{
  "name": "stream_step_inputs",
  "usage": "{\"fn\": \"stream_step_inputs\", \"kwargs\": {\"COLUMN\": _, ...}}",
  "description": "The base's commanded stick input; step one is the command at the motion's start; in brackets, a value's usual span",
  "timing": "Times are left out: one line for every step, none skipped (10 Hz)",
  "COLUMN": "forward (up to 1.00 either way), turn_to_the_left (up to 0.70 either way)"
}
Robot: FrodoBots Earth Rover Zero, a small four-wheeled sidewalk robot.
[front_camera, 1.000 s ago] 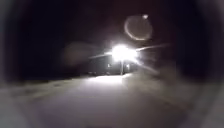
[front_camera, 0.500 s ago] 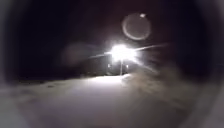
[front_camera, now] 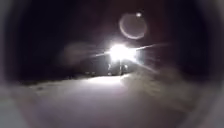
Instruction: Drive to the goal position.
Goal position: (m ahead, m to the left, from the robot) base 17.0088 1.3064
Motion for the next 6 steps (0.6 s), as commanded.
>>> {"fn": "stream_step_inputs", "kwargs": {"forward": 1.0, "turn_to_the_left": 0.12}}
{"fn": "stream_step_inputs", "kwargs": {"forward": 1.0, "turn_to_the_left": 0.1}}
{"fn": "stream_step_inputs", "kwargs": {"forward": 1.0, "turn_to_the_left": 0.12}}
{"fn": "stream_step_inputs", "kwargs": {"forward": 1.0, "turn_to_the_left": 0.15}}
{"fn": "stream_step_inputs", "kwargs": {"forward": 1.0, "turn_to_the_left": 0.17}}
{"fn": "stream_step_inputs", "kwargs": {"forward": 1.0, "turn_to_the_left": 0.19}}
